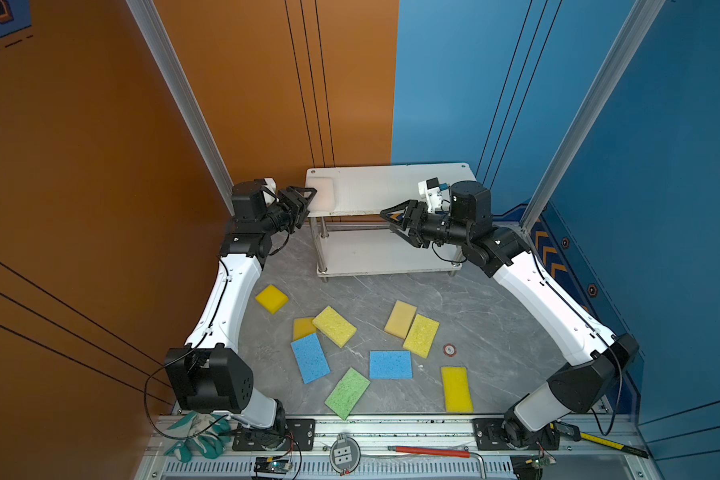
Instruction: Place and organize the cleaning sponges onto the shelf
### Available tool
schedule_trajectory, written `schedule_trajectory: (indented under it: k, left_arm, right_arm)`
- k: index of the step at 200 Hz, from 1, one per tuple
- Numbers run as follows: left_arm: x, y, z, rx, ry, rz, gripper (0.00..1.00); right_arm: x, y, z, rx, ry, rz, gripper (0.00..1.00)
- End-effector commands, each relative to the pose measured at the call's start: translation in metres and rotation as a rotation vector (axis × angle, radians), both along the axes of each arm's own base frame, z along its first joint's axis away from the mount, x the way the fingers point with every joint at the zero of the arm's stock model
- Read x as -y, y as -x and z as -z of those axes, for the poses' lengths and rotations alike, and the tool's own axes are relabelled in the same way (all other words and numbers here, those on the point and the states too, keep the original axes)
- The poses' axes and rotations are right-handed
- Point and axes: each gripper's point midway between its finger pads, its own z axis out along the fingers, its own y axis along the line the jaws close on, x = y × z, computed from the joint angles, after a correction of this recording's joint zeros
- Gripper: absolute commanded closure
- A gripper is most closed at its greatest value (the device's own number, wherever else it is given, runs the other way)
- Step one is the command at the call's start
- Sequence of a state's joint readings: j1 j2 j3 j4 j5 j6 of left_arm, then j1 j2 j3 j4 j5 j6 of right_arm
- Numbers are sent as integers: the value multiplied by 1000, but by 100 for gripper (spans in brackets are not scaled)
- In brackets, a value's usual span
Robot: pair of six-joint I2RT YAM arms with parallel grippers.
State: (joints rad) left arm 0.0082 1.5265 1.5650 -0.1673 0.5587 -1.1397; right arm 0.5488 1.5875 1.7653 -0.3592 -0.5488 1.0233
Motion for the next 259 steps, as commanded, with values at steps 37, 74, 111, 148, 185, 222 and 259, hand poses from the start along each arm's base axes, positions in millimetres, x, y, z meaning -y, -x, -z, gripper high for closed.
schedule_trajectory:
  k: [37,74,111,148,185,222,259]
  left_arm:
    - [-1,5,12,-66,-145,24,37]
    - [6,1,17,-97,-221,51,36]
    - [11,-2,22,-122,-331,64,35]
    - [12,2,25,-132,-442,64,33]
    - [6,8,24,-127,-522,35,32]
    - [4,12,20,-112,-606,25,28]
    - [-4,15,18,-115,-663,-13,27]
  right_arm:
    - [14,6,-5,26,6,8,36]
    - [21,6,-6,29,5,19,36]
    - [29,5,-6,27,3,28,36]
    - [36,4,-5,25,3,39,36]
    - [38,3,-1,17,5,39,36]
    - [37,3,0,15,5,36,36]
    - [37,3,0,13,5,35,36]
